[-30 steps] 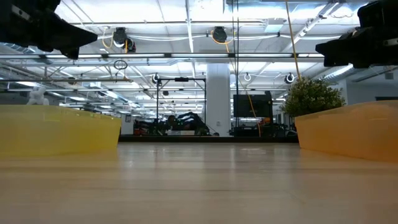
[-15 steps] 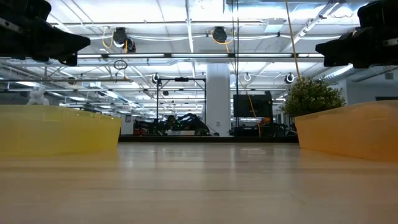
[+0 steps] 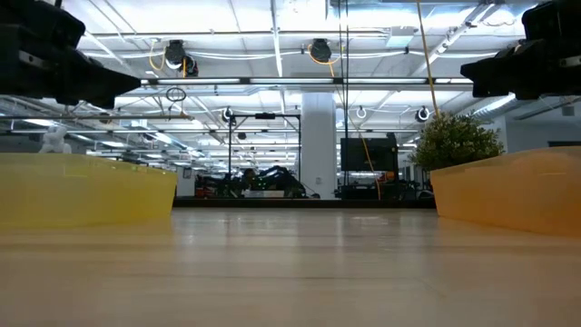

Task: Pick and place medicine bottles into bin by pill shape (circle, oval)
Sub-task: Return to Home Position

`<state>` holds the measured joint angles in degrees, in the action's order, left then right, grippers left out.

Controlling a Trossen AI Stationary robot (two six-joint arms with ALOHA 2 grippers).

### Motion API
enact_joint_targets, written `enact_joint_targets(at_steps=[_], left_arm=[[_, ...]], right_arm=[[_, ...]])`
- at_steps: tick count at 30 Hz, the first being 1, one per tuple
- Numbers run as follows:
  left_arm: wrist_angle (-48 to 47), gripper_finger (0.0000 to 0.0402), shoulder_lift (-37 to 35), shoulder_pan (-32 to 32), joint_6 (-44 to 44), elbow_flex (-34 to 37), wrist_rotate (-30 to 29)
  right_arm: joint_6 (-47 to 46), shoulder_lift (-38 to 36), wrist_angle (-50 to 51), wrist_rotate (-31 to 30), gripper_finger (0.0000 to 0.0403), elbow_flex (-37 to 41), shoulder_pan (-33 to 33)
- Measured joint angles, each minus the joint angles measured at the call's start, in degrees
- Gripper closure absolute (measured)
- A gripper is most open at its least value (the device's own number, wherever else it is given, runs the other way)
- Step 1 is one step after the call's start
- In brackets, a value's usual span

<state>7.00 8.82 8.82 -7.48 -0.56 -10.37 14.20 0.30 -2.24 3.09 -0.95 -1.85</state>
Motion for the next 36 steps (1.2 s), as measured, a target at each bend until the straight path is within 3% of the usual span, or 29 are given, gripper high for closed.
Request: enact_joint_targets(at_steps=[12, 25, 36], left_arm=[[-5.0, 0.0397, -8.83, -0.19, -4.74, -0.11, 3.6], [-6.3, 0.0399, -8.67, -8.06, -4.52, -0.09, 10.72], [-6.46, 0.0383, -7.28, -10.67, -1.1, -0.09, 10.32]], right_arm=[[0.0, 0.0, 0.0, -0.02, 0.0403, 0.0, 0.0], [0.0, 0.04, 0.07, -0.04, 0.0403, 0.0, -0.02], [0.0, 0.04, 0.09, -0.04, 0.0403, 0.0, -0.02]])
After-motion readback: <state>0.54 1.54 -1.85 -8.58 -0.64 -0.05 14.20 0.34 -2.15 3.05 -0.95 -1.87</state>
